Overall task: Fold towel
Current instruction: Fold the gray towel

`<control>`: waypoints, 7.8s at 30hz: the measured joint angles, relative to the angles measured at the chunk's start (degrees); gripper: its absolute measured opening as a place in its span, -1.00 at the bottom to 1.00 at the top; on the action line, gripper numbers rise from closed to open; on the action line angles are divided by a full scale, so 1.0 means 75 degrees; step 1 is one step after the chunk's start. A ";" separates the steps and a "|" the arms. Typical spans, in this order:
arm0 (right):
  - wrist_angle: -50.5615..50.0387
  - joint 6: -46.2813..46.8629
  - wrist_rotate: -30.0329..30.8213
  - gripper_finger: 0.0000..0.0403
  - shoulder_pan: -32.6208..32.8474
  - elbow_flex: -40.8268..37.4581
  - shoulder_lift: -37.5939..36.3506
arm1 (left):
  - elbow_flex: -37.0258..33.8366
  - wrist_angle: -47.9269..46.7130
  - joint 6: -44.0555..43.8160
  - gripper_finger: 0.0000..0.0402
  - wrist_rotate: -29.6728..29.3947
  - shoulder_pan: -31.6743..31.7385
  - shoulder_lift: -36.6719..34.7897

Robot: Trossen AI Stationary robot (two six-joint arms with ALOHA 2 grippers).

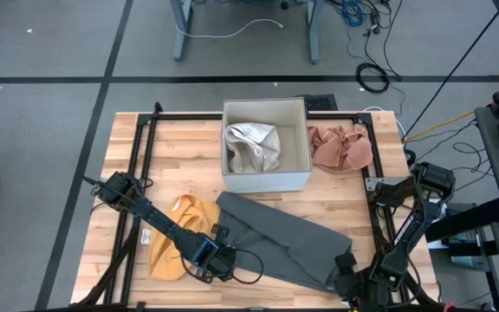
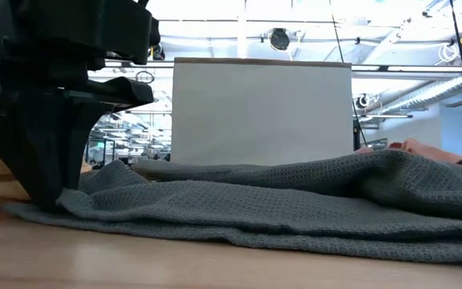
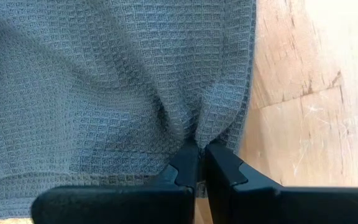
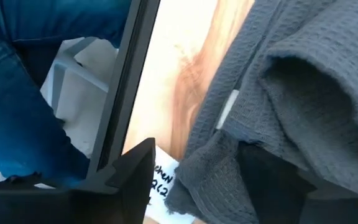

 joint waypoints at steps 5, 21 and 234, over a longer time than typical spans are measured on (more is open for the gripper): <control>-0.0220 0.0130 0.0074 0.05 0.0000 0.0029 0.0261 | -0.0003 0.0005 0.0002 -0.92 -0.0003 -0.0003 0.0002; -0.0783 0.0200 -0.0078 -0.86 -0.0003 0.0038 0.0484 | -0.0003 0.0009 0.0066 -0.89 -0.0017 -0.0003 0.0012; 0.0804 -0.4628 0.2544 -0.96 0.0852 -0.2369 -0.8192 | 0.4203 -0.4007 0.0685 -0.90 -0.1851 -0.0047 -0.1795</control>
